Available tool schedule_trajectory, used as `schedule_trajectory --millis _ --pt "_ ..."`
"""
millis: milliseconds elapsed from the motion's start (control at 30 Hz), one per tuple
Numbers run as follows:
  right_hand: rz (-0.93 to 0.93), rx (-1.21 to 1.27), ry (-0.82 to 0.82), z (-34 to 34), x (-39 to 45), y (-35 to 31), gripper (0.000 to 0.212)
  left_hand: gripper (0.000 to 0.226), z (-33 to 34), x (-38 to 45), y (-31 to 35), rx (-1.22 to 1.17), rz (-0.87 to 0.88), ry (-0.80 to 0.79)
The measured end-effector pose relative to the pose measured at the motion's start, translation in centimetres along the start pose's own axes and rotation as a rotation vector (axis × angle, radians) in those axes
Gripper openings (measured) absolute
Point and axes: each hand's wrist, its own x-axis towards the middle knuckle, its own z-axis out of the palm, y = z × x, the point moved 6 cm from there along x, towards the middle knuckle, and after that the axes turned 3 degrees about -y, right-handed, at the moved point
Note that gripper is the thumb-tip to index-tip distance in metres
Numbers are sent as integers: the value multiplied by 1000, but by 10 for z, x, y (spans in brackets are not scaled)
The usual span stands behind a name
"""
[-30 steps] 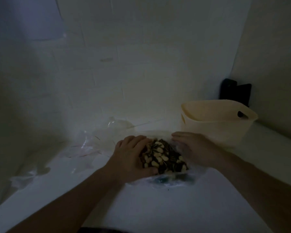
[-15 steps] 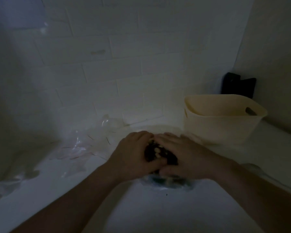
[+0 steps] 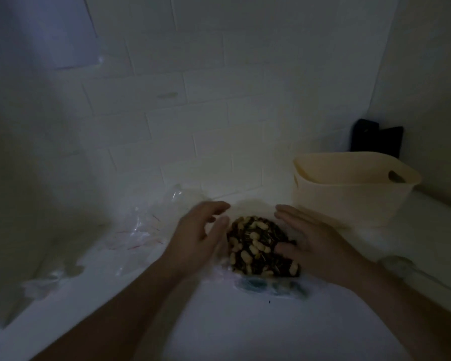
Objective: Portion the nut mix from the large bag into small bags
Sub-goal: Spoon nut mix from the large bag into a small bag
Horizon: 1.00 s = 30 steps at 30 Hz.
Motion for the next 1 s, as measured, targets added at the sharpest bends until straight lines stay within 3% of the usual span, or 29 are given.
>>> schedule_trajectory --millis 67,167,267,367,467,567,700,800,900,1000 --pt "-15 -30 108 -12 -7 -1 68 27 -27 15 -11 294 82 95" --pt "-21 0 186 -15 -13 -4 58 47 -46 37 -36 793 24 39" --pt "-31 12 203 -9 -12 -12 50 44 -38 45 -48 1008 -54 -219" --pt "-34 14 233 -7 -11 -20 36 19 -33 49 -47 1126 28 -249" --pt "-39 6 269 -13 -10 -28 32 8 -41 56 -35 1130 98 -99" --pt "-46 18 302 -19 -9 -34 27 11 -50 63 -19 1061 88 -26" --pt "-77 32 331 -19 -6 -47 22 39 -36 63 -29 1111 8 -308" --pt "-95 37 322 -15 -2 -56 20 38 -22 54 -38 1159 18 -429" --pt "-100 56 312 -13 2 -59 19 29 -17 51 -38 1177 98 -344" --pt "-96 64 319 -14 6 -60 19 25 -33 60 -33 1103 86 -138"
